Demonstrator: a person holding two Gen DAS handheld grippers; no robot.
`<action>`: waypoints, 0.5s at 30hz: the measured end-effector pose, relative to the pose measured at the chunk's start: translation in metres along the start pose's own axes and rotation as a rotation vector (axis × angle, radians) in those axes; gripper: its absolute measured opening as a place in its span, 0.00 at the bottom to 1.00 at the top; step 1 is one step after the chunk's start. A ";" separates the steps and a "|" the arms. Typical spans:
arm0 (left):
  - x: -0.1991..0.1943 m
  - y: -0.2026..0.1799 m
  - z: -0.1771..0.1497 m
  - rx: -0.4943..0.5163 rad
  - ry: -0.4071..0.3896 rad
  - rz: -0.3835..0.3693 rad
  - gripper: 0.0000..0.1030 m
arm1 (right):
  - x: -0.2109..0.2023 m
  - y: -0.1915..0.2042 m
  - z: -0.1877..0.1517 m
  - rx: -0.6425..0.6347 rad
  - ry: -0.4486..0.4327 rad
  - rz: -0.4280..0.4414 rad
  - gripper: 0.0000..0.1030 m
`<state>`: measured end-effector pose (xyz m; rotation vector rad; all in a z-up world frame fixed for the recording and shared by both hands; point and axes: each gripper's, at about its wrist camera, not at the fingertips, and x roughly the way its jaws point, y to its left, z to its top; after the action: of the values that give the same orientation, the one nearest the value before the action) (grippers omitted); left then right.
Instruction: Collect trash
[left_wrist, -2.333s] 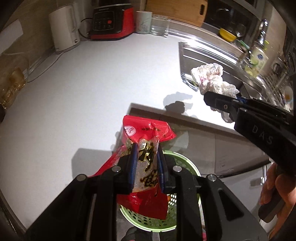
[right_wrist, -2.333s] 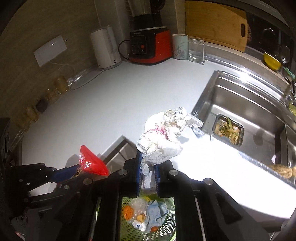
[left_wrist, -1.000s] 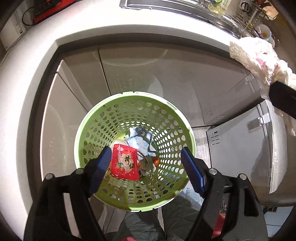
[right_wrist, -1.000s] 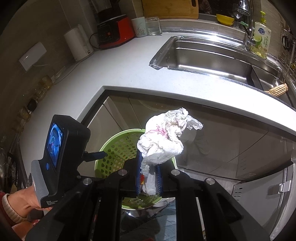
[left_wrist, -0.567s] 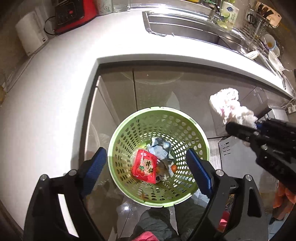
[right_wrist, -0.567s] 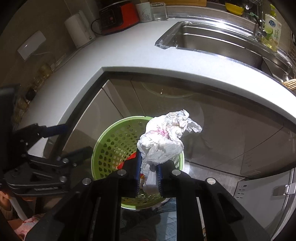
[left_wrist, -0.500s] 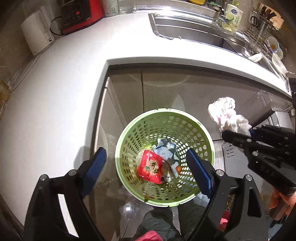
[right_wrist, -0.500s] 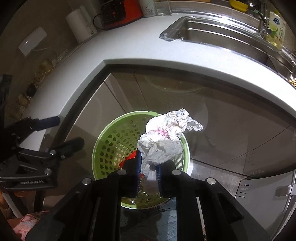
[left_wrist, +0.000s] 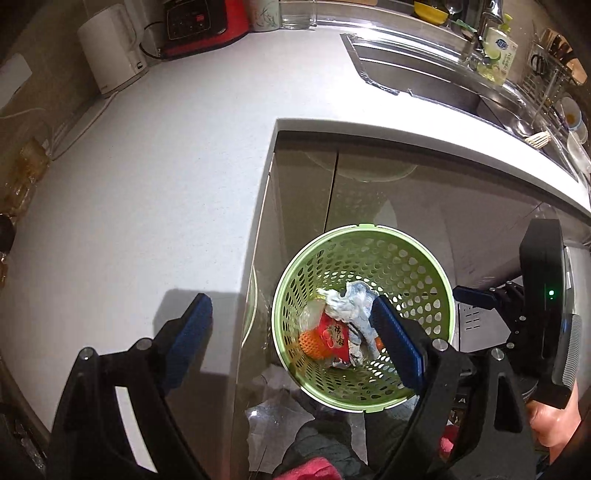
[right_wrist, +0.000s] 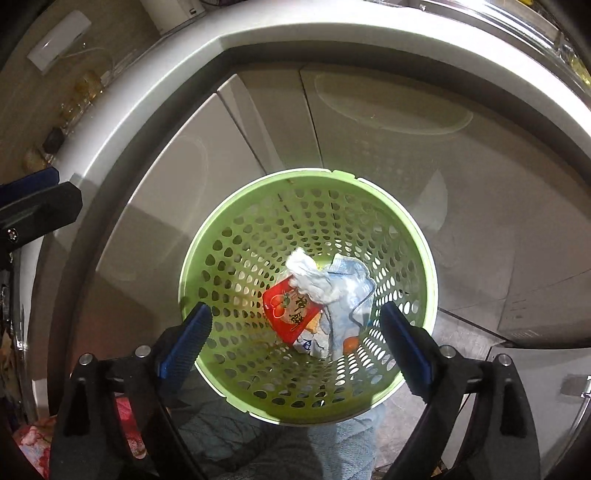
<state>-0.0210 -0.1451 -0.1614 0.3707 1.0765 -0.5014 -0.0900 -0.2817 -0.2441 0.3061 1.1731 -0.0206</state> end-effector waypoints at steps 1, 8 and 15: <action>0.000 0.001 0.001 -0.004 0.000 -0.001 0.82 | -0.004 0.000 0.002 0.000 -0.009 -0.004 0.90; -0.006 0.003 0.005 -0.019 -0.015 0.000 0.82 | -0.026 -0.003 0.014 0.011 -0.051 -0.030 0.94; -0.024 0.011 0.017 -0.057 -0.061 0.013 0.82 | -0.057 0.000 0.038 -0.005 -0.105 -0.059 0.98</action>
<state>-0.0114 -0.1403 -0.1317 0.3099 1.0267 -0.4669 -0.0778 -0.2991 -0.1784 0.2627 1.0774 -0.0838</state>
